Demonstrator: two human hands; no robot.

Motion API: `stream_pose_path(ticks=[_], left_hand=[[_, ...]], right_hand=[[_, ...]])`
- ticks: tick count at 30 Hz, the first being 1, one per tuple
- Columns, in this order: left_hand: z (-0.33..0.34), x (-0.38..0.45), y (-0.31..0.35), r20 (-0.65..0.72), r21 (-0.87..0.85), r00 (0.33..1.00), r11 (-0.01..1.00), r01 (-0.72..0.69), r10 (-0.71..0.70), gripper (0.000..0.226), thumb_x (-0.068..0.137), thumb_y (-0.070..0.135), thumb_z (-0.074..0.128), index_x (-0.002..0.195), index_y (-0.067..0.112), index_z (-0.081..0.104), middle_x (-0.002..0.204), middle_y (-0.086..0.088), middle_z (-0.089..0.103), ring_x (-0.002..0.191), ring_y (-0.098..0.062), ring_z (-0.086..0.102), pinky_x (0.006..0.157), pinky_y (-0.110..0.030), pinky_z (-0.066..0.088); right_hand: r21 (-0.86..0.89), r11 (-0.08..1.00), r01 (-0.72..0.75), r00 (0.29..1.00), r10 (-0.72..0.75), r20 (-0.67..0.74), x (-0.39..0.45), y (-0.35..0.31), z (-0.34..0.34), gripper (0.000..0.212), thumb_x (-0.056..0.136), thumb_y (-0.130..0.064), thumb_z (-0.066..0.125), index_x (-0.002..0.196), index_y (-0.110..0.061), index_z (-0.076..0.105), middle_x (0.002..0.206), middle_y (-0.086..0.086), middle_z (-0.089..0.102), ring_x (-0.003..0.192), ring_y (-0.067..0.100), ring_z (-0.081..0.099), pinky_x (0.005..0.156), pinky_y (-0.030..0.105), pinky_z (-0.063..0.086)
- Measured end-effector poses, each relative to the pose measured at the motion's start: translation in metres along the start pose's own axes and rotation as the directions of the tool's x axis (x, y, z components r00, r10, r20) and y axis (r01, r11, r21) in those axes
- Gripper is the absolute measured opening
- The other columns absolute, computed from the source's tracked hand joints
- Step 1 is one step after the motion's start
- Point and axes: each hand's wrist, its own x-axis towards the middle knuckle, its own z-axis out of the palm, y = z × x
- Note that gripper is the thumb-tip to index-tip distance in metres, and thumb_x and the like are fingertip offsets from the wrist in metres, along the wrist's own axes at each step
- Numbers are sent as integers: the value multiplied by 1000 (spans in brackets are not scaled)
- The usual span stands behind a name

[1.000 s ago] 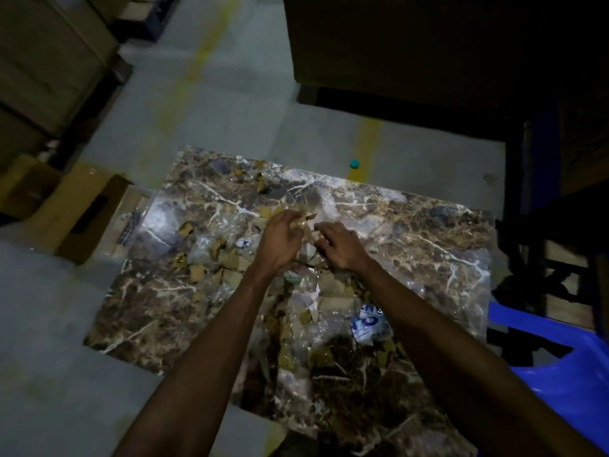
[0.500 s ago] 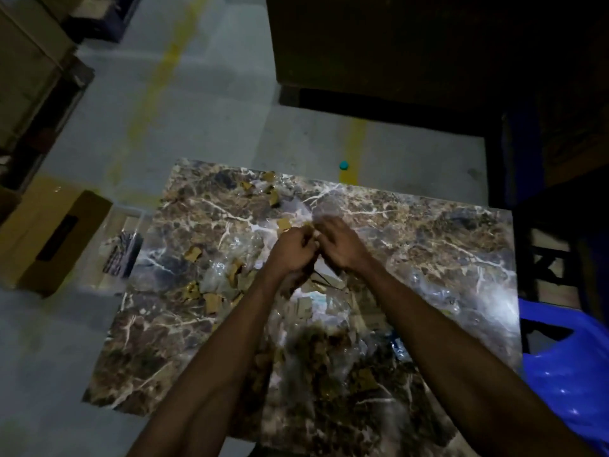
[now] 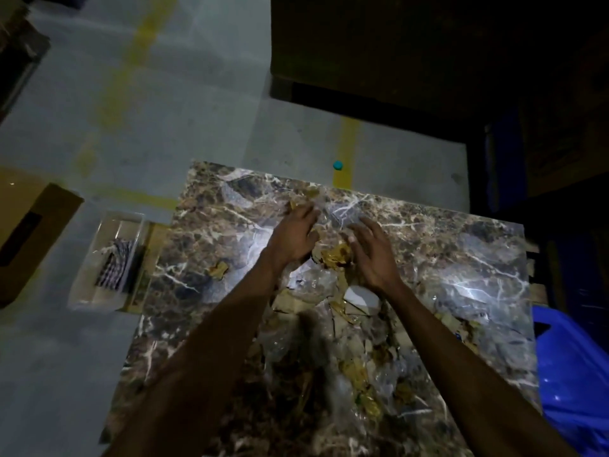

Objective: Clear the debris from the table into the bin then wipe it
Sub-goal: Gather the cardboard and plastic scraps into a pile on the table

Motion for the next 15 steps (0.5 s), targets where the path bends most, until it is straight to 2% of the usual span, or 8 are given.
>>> stream_pose_path(ticks=[4,7,9,12,13,15], left_hand=[[10,-30,10,22,-111,994,989,-100,103,36,99,15,56,133,11,67,154,-10,51,138,-29,50,112,-37,43],[0,-41,8,-12,-249,988,957,-150,152,35,94,11,56,121,23,74,138,3,66,124,-17,62,104,-29,49],[-15,-42,10,-60,-366,997,928,-73,55,31,93,12,58,115,24,77,123,7,74,110,-12,70,98,-31,55],[-34,-32,2,-163,-489,980,872,22,-117,25,95,11,63,112,22,78,105,4,78,85,-9,75,79,-35,62],[-38,-28,-3,-194,-493,968,869,46,-161,25,96,15,63,116,23,77,106,2,78,84,-10,75,77,-37,63],[-38,-20,-21,-206,-439,956,893,99,-207,34,99,23,61,133,24,68,123,-2,74,100,-12,74,88,-38,61]], right_hand=[[-23,1000,7,1000,-7,18,18,-15,12,47,108,-42,41,147,-19,54,156,8,44,143,26,42,118,50,38],[-21,999,32,989,-29,142,19,-26,30,52,109,-49,34,153,-25,46,159,6,44,146,24,40,119,48,36],[8,999,35,973,-36,226,12,-28,42,53,109,-52,32,155,-28,43,158,4,46,145,23,41,117,50,38],[-22,1000,8,965,-2,261,-1,-23,49,57,108,-56,31,159,-32,34,159,3,45,143,24,43,114,51,40],[-35,999,8,966,2,258,-4,-22,49,58,108,-57,30,160,-32,32,159,3,44,143,24,43,114,52,40],[-64,998,28,969,-11,248,-9,-23,46,57,108,-56,30,160,-33,31,161,4,42,145,25,41,114,54,40]])
